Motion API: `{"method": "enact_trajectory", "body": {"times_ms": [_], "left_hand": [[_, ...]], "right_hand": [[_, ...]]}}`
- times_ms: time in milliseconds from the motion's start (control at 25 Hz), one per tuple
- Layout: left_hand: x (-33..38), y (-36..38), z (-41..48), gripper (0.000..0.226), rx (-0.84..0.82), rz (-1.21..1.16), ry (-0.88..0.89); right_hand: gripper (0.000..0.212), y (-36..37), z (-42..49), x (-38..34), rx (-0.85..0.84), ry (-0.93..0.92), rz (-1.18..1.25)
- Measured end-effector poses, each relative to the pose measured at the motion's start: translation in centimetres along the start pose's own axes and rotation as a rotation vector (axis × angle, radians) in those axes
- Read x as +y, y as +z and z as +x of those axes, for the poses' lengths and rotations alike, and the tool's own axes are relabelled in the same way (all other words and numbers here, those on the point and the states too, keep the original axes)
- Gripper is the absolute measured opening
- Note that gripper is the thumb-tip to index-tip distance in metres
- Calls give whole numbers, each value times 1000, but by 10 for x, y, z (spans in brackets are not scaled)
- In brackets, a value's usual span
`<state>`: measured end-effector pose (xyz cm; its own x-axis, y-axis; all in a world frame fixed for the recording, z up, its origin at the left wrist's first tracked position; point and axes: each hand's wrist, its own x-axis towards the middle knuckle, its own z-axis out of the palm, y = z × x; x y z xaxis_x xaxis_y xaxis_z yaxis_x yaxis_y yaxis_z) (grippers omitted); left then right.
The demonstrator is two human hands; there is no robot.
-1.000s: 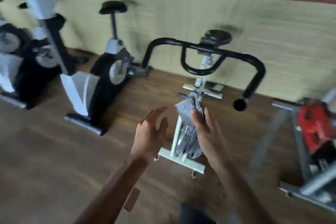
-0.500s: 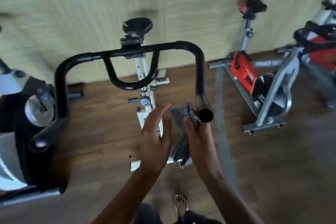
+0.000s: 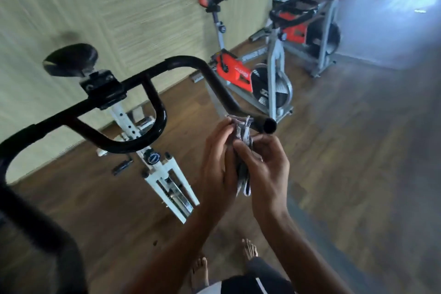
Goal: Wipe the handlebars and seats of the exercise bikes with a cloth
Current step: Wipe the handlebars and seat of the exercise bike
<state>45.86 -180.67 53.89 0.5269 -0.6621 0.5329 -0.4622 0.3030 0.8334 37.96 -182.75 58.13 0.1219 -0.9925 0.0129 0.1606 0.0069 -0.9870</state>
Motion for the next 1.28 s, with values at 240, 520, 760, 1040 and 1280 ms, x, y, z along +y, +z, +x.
{"method": "enact_trajectory", "body": {"times_ms": [240,520,760,1040,1280], "left_hand": [[-6,31,-4,49,-86,-187,-9],[-5,68,11,46,70,-216,14],[-28,75,37,37,172,-410,-126],[-43,84,49,36,182,-501,-193],[-72,79,62,42,121,-397,-95]], "right_hand": [[40,-10,7,-11,123,-13,27],[28,-40,37,-28,-101,-71,-136],[22,-43,59,-25,-183,-64,-179],[22,-44,92,-26,-326,74,-81],[19,-35,135,-5,-431,165,-145]]}}
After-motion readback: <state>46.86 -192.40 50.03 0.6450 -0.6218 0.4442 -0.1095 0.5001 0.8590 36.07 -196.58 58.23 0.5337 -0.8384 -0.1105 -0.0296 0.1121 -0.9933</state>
